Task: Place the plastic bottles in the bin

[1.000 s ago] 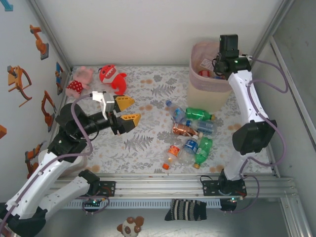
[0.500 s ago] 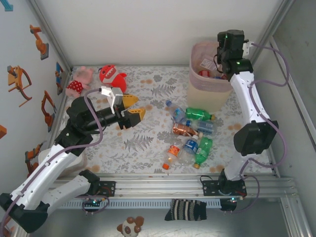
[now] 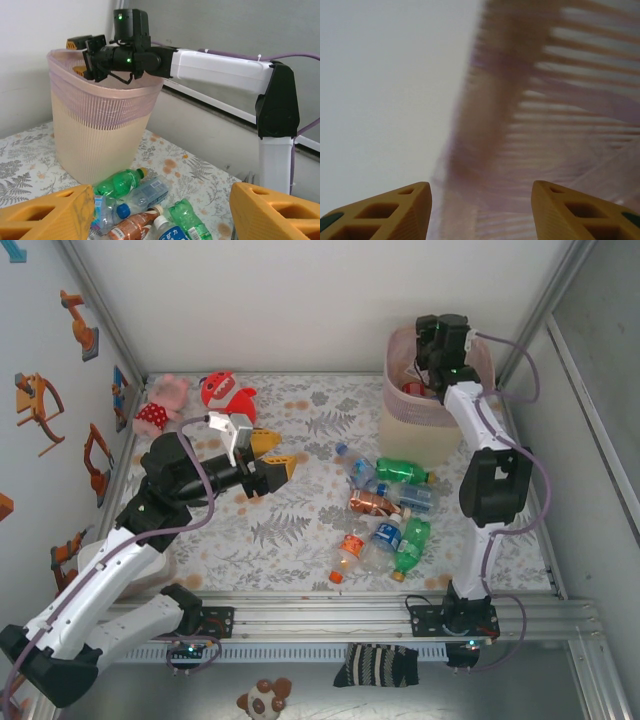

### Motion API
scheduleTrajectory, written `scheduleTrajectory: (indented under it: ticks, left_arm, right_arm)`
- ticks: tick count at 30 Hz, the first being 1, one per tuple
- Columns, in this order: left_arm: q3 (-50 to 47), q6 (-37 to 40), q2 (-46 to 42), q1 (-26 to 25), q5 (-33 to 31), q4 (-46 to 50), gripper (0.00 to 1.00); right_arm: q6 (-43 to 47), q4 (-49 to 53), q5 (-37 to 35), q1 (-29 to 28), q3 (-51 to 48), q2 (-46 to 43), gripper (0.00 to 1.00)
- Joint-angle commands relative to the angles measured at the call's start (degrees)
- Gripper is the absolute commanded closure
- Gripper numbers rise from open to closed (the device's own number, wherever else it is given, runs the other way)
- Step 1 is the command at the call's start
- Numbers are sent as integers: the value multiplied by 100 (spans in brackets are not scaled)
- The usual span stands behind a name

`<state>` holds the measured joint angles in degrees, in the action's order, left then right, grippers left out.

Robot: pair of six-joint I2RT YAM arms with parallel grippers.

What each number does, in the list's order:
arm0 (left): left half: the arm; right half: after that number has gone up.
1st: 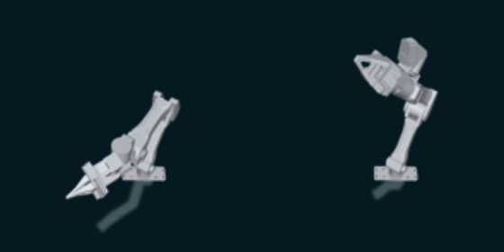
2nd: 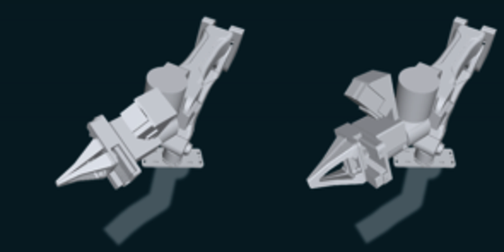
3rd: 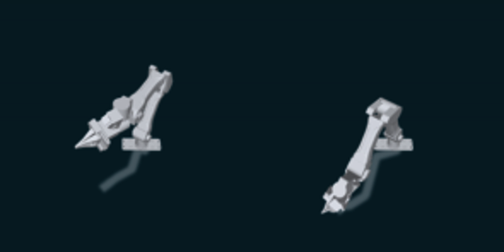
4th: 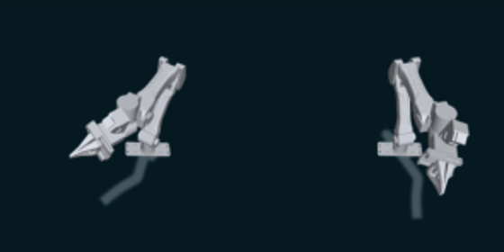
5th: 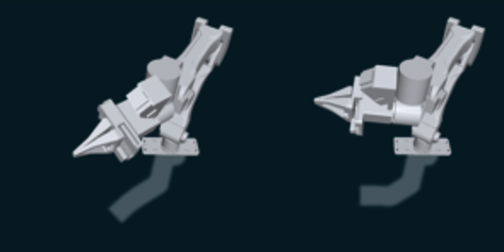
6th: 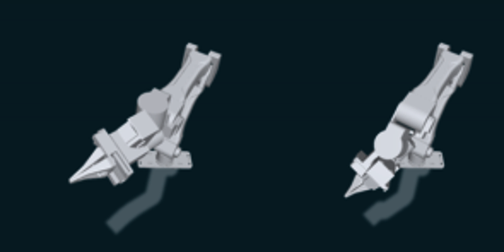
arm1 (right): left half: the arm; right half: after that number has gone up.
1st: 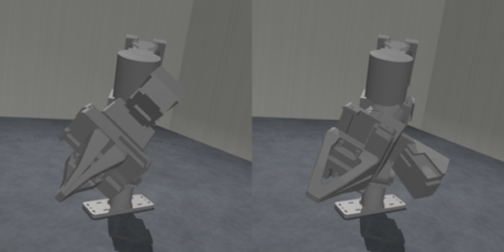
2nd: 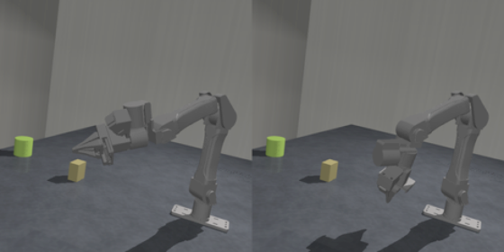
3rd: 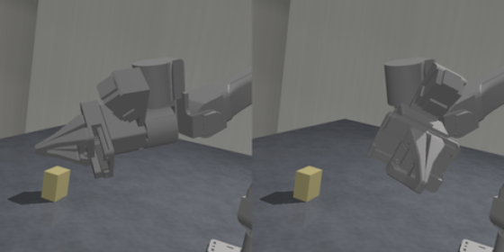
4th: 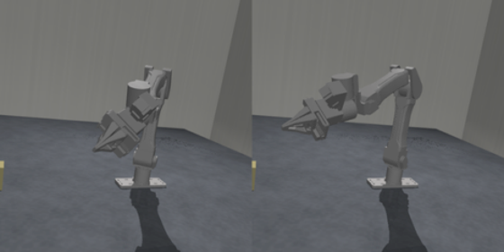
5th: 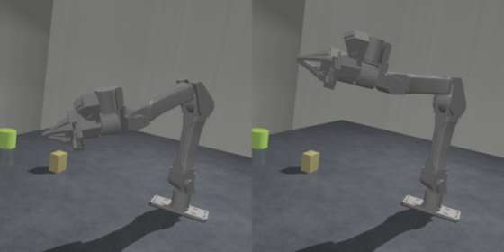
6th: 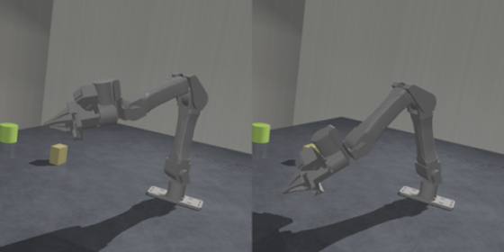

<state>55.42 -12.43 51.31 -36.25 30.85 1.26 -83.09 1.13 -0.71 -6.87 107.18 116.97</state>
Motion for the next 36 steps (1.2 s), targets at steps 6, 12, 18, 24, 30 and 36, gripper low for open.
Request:
scheduleTrajectory:
  ticks: [6, 12, 18, 24, 30, 36]
  left_arm:
    - [162, -92, 172, 4, -2, -214, 28]
    - [178, -137, 201, 4, 44, -239, 29]
    - [182, -170, 247, 2, -67, -141, 29]
    - [363, -237, 589, -9, -299, 292, 32]
    - [609, -381, 1074, -155, -554, 961, 34]
    - [528, -537, 1402, -582, -1074, 1463, 37]
  right_arm:
    - [-586, -98, 154, 90, -847, -79, 50]
    - [-452, -192, 331, 182, -600, -144, 51]
    - [28, -188, 507, 226, -250, -562, 51]
    - [583, -24, 761, 291, -386, -1220, 51]
    - [1227, 259, 819, 371, -831, -2058, 50]
    - [1783, 640, 650, 460, -1495, -2963, 50]
